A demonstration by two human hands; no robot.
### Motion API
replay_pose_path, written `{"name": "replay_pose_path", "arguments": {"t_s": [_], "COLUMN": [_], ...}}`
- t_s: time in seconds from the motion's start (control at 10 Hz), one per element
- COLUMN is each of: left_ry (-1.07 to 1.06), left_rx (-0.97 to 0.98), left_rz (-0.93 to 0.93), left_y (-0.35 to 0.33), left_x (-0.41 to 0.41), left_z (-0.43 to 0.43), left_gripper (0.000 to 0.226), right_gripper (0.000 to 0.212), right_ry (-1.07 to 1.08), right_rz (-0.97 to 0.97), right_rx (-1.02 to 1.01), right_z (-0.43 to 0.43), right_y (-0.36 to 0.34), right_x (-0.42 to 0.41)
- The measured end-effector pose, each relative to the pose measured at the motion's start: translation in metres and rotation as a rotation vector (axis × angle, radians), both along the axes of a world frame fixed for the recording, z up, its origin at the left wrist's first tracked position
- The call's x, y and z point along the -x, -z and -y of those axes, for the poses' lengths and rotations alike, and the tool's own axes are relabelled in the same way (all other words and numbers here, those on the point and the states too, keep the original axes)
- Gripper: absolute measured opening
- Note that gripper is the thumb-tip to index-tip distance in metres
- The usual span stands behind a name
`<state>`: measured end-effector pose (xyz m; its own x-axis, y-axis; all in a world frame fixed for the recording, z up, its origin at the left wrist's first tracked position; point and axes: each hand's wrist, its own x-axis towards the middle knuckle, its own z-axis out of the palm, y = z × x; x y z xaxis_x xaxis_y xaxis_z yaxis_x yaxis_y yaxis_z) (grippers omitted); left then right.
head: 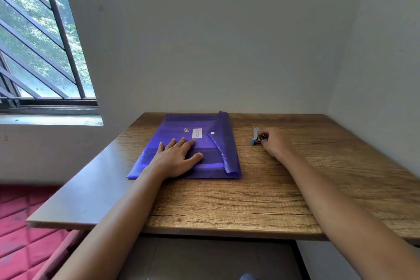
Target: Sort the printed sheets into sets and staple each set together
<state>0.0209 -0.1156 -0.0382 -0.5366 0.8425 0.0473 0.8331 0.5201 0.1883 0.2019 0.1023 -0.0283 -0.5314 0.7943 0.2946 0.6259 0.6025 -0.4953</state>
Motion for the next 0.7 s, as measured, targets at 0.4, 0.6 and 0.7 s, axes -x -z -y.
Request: {"name": "replay_pose_path", "arguments": {"t_s": [0.4,0.6,0.7], "left_ry": [0.005,0.016,0.013], "left_rx": [-0.007,-0.052,-0.163], "left_rz": [0.004,0.078,0.059], "left_y": [0.001,-0.006,-0.016], "left_x": [0.001,0.004,0.015], "left_z": [0.000,-0.002,-0.009], "left_gripper": [0.067,0.066,0.081], "right_gripper": [0.053,0.054,0.055], "right_ry": [-0.008,-0.038,-0.047], "right_rz": [-0.050,-0.213,-0.259], "right_rx": [0.078,-0.137,-0.283], "right_z": [0.002,0.011,0.007], "right_y": [-0.003,-0.011,-0.017], "right_x": [-0.004,-0.005,0.003]}}
